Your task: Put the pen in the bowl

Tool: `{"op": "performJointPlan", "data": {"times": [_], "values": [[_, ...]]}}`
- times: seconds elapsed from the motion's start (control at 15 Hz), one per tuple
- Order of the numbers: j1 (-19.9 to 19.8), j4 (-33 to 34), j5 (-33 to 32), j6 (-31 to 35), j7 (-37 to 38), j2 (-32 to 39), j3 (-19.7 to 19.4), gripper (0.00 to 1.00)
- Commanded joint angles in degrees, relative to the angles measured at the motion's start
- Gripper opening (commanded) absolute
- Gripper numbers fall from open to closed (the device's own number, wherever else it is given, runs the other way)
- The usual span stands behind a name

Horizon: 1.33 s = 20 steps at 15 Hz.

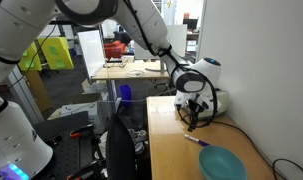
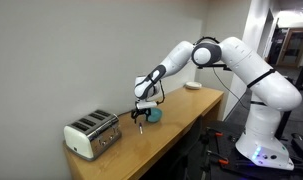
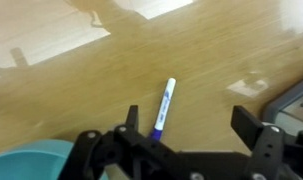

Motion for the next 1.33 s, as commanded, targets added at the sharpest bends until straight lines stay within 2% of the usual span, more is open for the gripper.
{"op": "performJointPlan", "data": {"times": [0.0,0.53,0.67,0.8,0.93,1.27], "values": [[-0.44,4.43,1.72,-2.13,3.0,3.45,-0.85,1.0],[-1.53,8.05,3.63,-2.2,3.57,8.41,-0.32,0.99],[-1.55,8.77,3.7,-2.39,3.52,9.52,-0.22,0.92],[-1.66,9.92,3.69,-2.57,3.36,10.86,-0.11,0.76],[-1.69,10.92,3.67,-2.74,3.43,11.87,-0.13,0.54],[-1.68,12.49,3.23,-3.2,2.83,12.95,-0.15,0.16]]}}
